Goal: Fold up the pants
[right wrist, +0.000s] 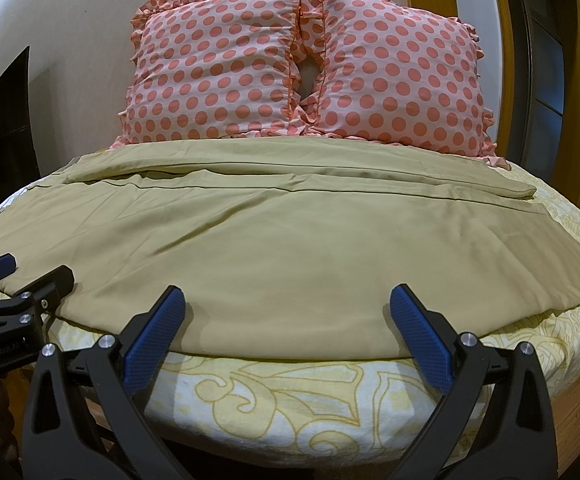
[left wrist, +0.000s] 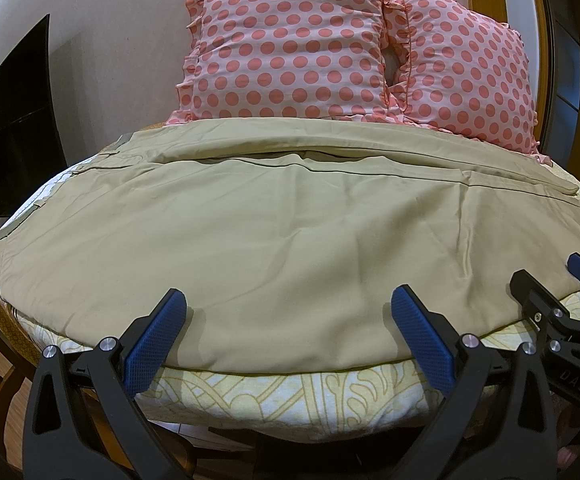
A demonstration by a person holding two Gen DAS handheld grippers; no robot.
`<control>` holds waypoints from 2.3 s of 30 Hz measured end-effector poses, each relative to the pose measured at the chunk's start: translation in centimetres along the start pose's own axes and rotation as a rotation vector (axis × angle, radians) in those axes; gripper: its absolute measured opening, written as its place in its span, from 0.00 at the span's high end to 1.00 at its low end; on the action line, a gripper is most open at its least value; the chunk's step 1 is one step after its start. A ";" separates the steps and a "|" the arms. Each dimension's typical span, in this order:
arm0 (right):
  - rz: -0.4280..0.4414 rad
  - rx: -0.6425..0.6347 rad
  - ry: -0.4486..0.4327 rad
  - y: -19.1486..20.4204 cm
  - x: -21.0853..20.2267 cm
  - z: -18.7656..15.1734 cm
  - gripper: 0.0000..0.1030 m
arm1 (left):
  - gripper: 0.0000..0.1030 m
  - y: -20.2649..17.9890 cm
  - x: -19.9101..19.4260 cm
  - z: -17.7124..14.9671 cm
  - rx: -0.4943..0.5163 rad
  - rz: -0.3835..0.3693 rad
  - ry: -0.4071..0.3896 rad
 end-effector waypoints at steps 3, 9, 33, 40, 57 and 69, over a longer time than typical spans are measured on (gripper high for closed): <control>0.000 0.001 -0.001 0.0 0.0 0.0 0.02 | 0.01 0.0 0.0 0.0 0.000 0.000 0.000; 0.006 -0.005 0.005 0.2 0.6 -0.5 0.02 | 0.01 0.0 0.0 0.0 0.001 -0.003 0.002; -0.479 0.453 0.437 -23.5 31.8 21.6 0.28 | 0.01 1.2 1.4 8.3 0.019 -0.015 -0.049; -0.552 0.445 0.462 -25.5 34.9 19.6 0.31 | 0.01 1.9 2.9 8.2 0.001 -0.020 -0.013; -0.065 0.777 0.034 -29.0 16.1 14.8 0.97 | 0.01 5.1 0.7 7.5 -0.093 -0.010 -0.019; 0.032 1.062 0.132 -28.4 5.0 0.3 0.75 | 0.01 9.2 0.4 12.0 -0.153 -0.014 -0.046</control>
Point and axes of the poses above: each gripper's, at about its wrist camera, not at the fingertips, and x roughly the way its jaws point, y to its left, z to its top, the point moved 1 cm from there along x, roughly the way its jaws point, and after that the axes turned 7 degrees about -z, right-handed, at the moved point
